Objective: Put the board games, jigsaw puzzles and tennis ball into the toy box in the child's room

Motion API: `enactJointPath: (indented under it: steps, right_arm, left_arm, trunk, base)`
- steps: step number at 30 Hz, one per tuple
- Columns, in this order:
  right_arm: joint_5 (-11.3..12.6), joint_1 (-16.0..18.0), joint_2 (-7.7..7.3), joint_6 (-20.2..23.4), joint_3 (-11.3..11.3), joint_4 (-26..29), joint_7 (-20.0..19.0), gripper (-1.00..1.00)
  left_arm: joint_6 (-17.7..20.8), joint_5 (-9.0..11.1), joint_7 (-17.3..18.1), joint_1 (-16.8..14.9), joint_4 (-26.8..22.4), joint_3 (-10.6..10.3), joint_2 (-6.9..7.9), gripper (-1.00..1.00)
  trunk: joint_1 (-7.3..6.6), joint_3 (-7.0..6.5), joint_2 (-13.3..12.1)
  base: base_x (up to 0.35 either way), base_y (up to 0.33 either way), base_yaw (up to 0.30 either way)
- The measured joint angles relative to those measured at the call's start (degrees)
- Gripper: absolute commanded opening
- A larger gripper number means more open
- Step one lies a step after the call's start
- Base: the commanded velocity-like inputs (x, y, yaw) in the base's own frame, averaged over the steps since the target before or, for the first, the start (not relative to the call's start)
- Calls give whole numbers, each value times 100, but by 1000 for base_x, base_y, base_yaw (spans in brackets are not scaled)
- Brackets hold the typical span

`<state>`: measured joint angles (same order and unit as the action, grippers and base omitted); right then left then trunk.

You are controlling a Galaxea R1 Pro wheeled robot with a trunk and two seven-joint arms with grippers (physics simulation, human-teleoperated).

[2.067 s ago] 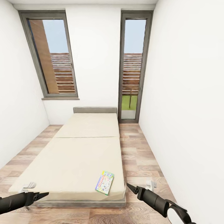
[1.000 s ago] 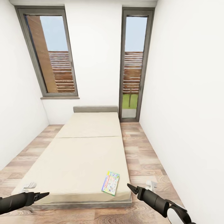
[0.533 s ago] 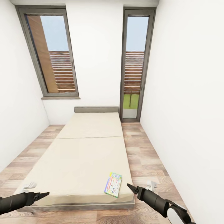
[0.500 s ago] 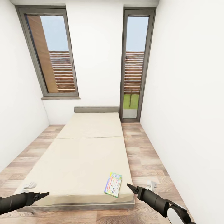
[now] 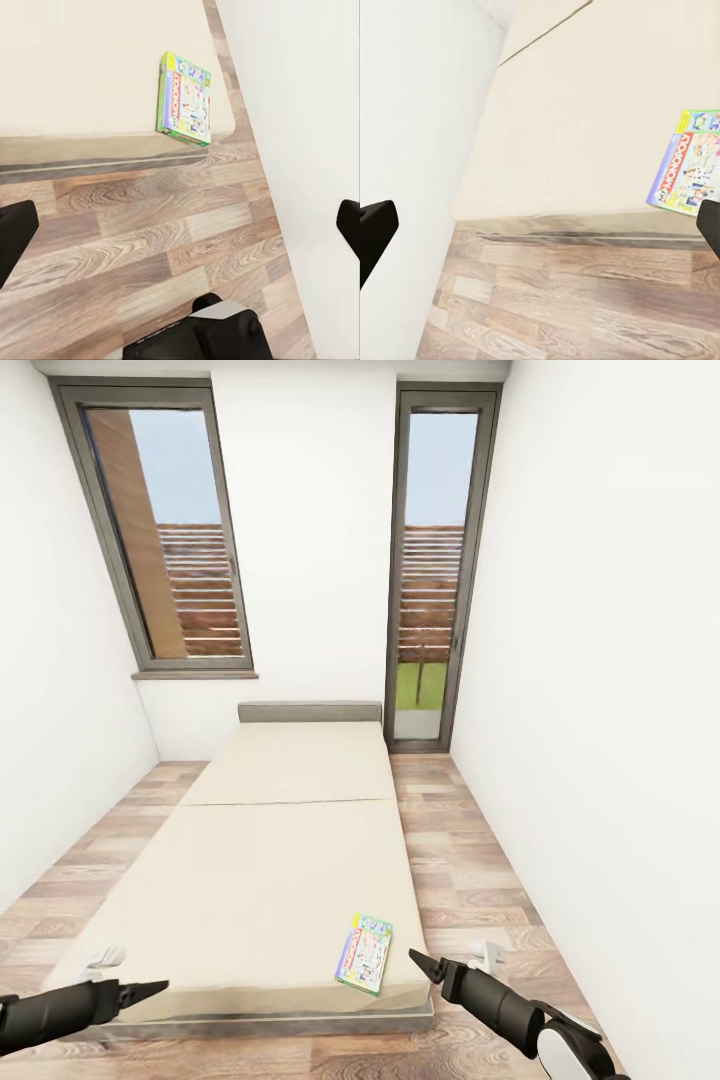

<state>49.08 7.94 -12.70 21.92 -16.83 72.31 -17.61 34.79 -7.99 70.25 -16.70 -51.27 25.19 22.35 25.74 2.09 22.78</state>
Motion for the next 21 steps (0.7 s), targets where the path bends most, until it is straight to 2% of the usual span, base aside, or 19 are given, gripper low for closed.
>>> enactJointPath:
  steps: [2,5,6,9,10,18,21]
  right_arm:
    - [6,0,0,0,0,6,0,100]
    - [17,0,-2,3,0,16,0,100]
    - [20,0,-6,5,0,26,0,100]
    - [38,0,-16,9,34,42,-5,100]
    - [51,-2,-18,17,61,44,-6,100]
    - [291,-7,-18,372,572,73,-15,100]
    - [341,-10,-17,476,776,72,-12,100]
  left_arm:
    - [52,-2,33,0,0,-3,-77,100]
    - [153,-6,59,0,0,-7,-270,100]
    - [196,-13,65,1,0,-8,-389,100]
    - [311,-12,71,0,0,-9,-604,100]
    - [356,-9,71,0,0,-9,-641,100]
    - [1099,21,10,-14,13,-6,-849,100]
    - [1358,1,-55,-150,18,-6,-1100,100]
  trunk:
    - [0,0,0]
    - [0,0,0]
    - [0,0,0]
    - [0,0,0]
    - [0,0,0]
    - [0,0,0]
    - [0,0,0]
  base:
    - [0,0,0]
    - [0,0,0]
    - [0,0,0]
    - [0,0,0]
    - [0,0,0]
    - [0,0,0]
    - [0,0,0]
